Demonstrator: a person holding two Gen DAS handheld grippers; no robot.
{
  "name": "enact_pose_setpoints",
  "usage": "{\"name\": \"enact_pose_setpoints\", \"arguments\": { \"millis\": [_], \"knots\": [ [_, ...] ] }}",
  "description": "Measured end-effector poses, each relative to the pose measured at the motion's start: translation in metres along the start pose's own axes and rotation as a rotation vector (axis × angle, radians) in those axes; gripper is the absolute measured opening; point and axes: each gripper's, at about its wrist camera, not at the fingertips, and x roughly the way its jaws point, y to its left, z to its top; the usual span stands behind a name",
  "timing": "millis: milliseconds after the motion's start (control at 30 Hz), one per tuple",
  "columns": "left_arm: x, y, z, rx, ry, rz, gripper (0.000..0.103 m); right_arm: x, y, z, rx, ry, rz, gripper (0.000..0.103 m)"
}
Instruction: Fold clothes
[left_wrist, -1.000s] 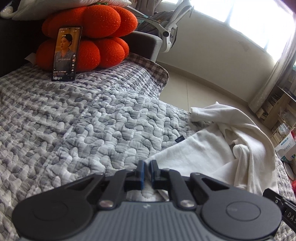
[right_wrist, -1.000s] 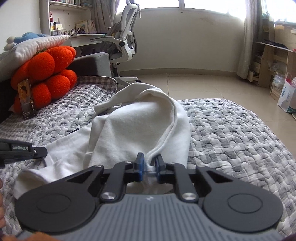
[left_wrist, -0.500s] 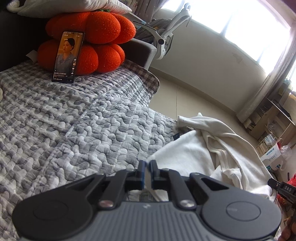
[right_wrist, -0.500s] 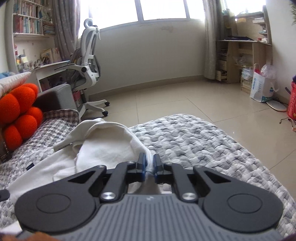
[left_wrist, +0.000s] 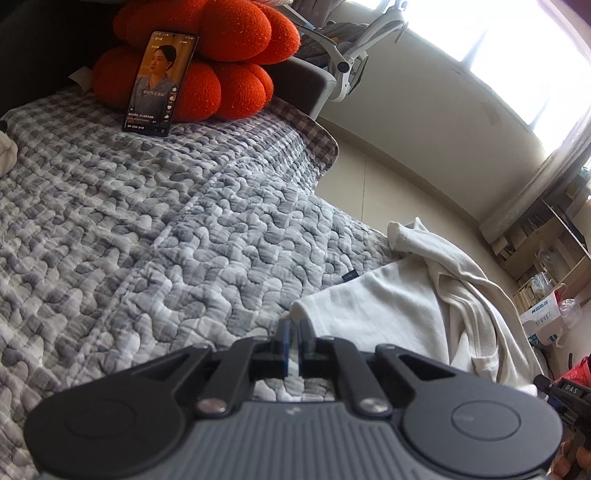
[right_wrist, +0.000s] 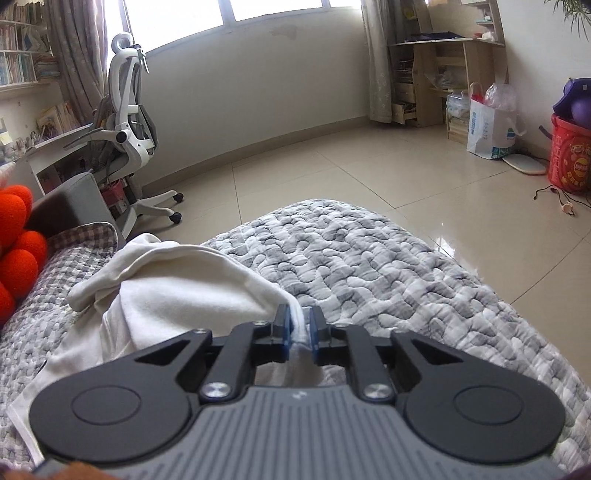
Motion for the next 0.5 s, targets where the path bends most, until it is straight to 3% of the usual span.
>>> {"name": "enact_pose_setpoints", "arguments": {
  "millis": [33, 67, 100, 133, 500],
  "knots": [
    [0.001, 0.001, 0.001, -0.009, 0.005, -0.006, 0.015, -0.003, 0.000, 0.001, -0.003, -0.002, -0.001, 0.034],
    [0.002, 0.003, 0.002, -0.018, 0.009, -0.013, 0.019, -0.006, 0.000, 0.001, 0.000, -0.003, 0.002, 0.051],
    [0.003, 0.004, 0.002, -0.028, 0.013, -0.015, 0.031, -0.010, -0.002, 0.002, 0.010, -0.002, 0.010, 0.058],
    [0.005, 0.005, 0.003, -0.038, 0.016, -0.017, 0.036, -0.013, -0.003, 0.002, 0.019, 0.002, 0.023, 0.058],
    [0.022, 0.014, 0.008, -0.122, 0.019, -0.091, 0.035, -0.040, -0.002, -0.011, 0.112, 0.182, 0.239, 0.058]
  ]
}}
